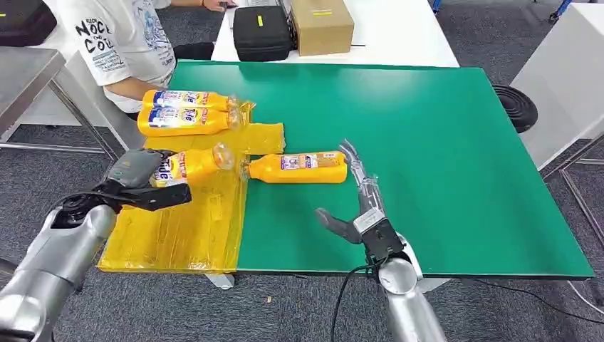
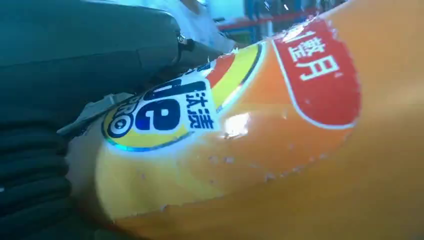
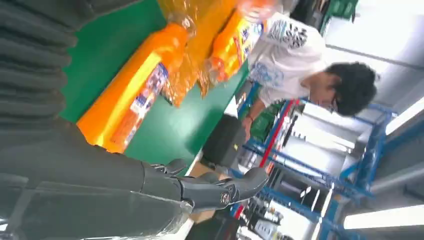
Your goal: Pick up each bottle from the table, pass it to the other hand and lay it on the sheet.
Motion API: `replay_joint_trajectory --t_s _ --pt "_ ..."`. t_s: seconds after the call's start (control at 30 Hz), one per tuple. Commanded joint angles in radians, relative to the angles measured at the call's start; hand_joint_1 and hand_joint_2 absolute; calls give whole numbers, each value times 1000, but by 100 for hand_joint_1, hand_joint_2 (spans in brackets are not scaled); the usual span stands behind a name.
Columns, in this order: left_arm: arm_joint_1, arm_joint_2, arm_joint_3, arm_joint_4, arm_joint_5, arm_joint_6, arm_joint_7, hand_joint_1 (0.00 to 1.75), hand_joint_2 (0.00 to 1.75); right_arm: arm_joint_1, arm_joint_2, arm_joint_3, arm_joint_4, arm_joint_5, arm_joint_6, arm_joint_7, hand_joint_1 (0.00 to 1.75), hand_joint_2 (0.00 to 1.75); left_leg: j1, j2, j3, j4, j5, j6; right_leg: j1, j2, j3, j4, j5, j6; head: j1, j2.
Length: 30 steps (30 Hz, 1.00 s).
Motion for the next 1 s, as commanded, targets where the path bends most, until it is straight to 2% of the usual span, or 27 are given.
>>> replay_joint_trajectory --t_s 0.03,0.17,0.2,0.3,0.4,0.47,0.53,0.7,0.77,0.87,1.0 --pt "-214 -48 -296 403 -29 -17 6 175 175 27 -3 -57 7 -14 4 -5 0 175 0 -1 5 -1 -1 0 0 -2 6 -1 -2 -1 0 0" --pt "-230 -66 -336 445 -18 -40 -10 175 175 25 -3 -66 19 -22 2 -8 0 175 0 -3 10 0 -3 1 1 -4 11 0 -5 -3 0 0" --pt "-234 -70 -345 453 -14 -50 -14 175 175 24 -3 -67 23 -24 3 -9 0 175 0 -2 6 0 -2 1 1 -3 6 0 -3 -2 -1 0" --pt "-243 -79 -361 469 2 -74 -24 175 175 20 -6 -64 47 -26 4 -10 0 175 0 -1 8 0 -3 1 1 -2 9 0 -4 -2 -1 0" --pt "-249 -88 -373 475 6 -78 -21 175 175 7 -8 -71 80 -28 1 -10 0 175 0 0 3 0 -1 0 1 0 3 -1 -1 -1 0 0" --pt "-249 -88 -373 475 6 -78 -21 175 175 7 -8 -71 80 -28 1 -10 0 175 0 -1 7 0 -3 1 1 -2 8 0 -3 -2 -1 0" --pt "-251 -94 -379 485 16 -86 -19 175 175 -3 -7 -78 104 -31 -7 -6 0 175 0 0 2 0 -1 0 1 0 3 -1 -1 -1 0 0" --pt "-250 -145 -395 523 28 -73 8 175 175 -79 -2 -105 228 -45 -19 9 0 175 0 0 6 0 -2 1 1 0 7 -1 -2 -2 -1 0" --pt "-248 -149 -397 526 30 -69 11 175 175 -83 -2 -109 246 -48 -22 8 0 175 0 0 3 -1 -1 1 0 0 4 -1 -1 -1 -1 0" --pt "-248 -146 -398 529 31 -64 12 175 175 -80 0 -111 258 -51 -25 4 0 175 0 0 8 0 -3 1 1 -1 9 -1 -3 -2 0 0" --pt "-241 -144 -401 532 30 -60 12 150 175 -90 4 -108 284 -51 -25 4 0 175 0 1 4 0 -2 0 1 1 5 0 -1 -1 -1 0"
